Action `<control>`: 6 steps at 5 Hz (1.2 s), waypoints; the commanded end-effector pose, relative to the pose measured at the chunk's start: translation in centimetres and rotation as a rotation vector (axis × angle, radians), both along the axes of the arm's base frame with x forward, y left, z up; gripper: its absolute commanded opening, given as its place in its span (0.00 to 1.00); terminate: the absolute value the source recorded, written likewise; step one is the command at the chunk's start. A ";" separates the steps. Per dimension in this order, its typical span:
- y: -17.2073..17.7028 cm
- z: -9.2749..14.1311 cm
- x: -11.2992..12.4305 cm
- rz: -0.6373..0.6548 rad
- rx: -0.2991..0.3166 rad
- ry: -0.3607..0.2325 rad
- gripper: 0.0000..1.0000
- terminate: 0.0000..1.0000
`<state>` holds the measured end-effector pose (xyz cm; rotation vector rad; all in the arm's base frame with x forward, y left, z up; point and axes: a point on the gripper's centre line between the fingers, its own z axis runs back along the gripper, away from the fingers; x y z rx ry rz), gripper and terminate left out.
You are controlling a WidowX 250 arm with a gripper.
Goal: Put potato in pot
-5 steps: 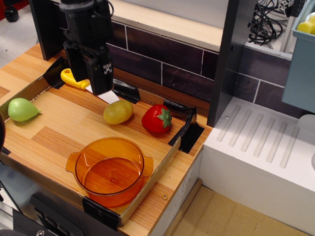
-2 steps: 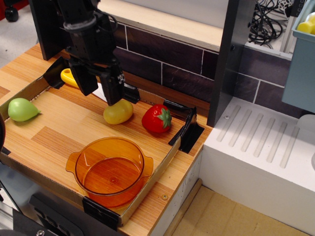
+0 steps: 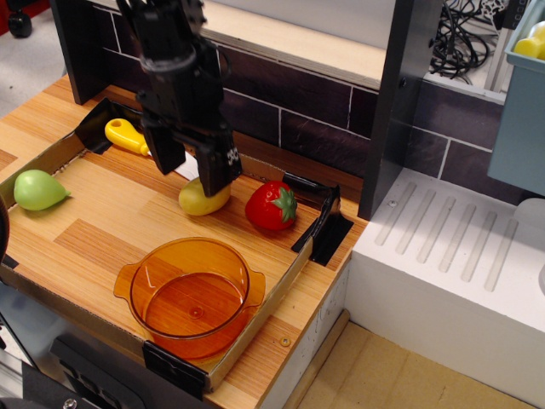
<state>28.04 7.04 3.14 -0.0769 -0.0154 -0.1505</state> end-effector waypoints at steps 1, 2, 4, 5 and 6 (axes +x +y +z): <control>0.7 -1.3 1.9 0.010 0.048 -0.014 1.00 0.00; 0.5 -1.5 1.7 -0.003 0.039 -0.011 0.00 0.00; 1.0 1.5 0.8 -0.015 0.009 -0.014 0.00 0.00; 1.3 4.1 0.5 0.028 0.002 -0.044 0.00 0.00; 0.7 6.5 -0.8 0.031 -0.032 -0.058 0.00 0.00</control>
